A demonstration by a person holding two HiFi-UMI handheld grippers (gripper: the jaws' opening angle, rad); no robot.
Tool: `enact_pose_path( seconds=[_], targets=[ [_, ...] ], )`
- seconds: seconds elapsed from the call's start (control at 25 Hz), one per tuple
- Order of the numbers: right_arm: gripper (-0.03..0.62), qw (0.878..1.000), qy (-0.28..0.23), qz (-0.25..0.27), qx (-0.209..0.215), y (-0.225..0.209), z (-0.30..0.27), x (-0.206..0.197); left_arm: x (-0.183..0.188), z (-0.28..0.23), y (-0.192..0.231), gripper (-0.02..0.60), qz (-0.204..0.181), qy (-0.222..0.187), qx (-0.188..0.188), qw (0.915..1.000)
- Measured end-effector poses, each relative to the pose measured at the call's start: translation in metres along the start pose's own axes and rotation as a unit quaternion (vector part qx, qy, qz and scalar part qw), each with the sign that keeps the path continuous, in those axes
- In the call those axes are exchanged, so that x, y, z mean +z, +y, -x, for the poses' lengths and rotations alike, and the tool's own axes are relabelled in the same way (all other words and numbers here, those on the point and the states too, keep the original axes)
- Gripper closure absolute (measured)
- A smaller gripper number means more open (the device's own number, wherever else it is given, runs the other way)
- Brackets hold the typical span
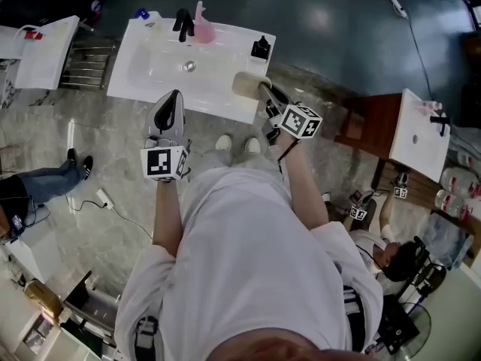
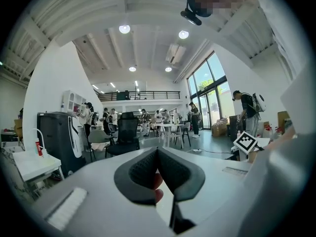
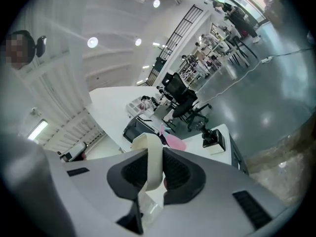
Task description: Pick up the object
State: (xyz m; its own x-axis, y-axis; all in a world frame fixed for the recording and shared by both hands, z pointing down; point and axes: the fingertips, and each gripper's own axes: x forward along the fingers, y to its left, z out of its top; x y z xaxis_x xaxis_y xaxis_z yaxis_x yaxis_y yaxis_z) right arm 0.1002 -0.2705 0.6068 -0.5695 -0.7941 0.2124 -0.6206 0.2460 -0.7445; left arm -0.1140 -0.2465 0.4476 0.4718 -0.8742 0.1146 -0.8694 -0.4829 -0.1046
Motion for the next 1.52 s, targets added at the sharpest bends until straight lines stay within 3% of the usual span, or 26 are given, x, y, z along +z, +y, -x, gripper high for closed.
enact_pose_path(
  seconds=[0.24, 0.44, 0.84, 1.32, 1.52],
  targets=[
    [0.533, 0.997, -0.044, 0.065, 0.018, 0.054, 0.017, 0.041, 0.007, -0.017, -0.010, 0.581, 0.017, -0.009, -0.032, 0.9993],
    [0.533, 0.987, -0.077, 0.142, 0.019, 0.093, 0.032, 0.071, 0.017, -0.028, -0.019, 0.583, 0.024, -0.016, -0.058, 0.9979],
    [0.533, 0.945, -0.125, 0.301, -0.004, 0.160, 0.059, 0.112, 0.050, -0.032, -0.026, 0.581, 0.023, -0.026, -0.091, 0.9953],
    [0.536, 0.884, -0.179, 0.429, -0.053, 0.211, 0.086, 0.128, 0.082, -0.024, -0.029, 0.583, 0.030, -0.037, -0.133, 0.9899],
    [0.536, 0.886, -0.186, 0.420, -0.059, 0.216, 0.088, 0.125, 0.086, -0.023, -0.028, 0.581, 0.027, -0.042, -0.150, 0.9873]
  ],
)
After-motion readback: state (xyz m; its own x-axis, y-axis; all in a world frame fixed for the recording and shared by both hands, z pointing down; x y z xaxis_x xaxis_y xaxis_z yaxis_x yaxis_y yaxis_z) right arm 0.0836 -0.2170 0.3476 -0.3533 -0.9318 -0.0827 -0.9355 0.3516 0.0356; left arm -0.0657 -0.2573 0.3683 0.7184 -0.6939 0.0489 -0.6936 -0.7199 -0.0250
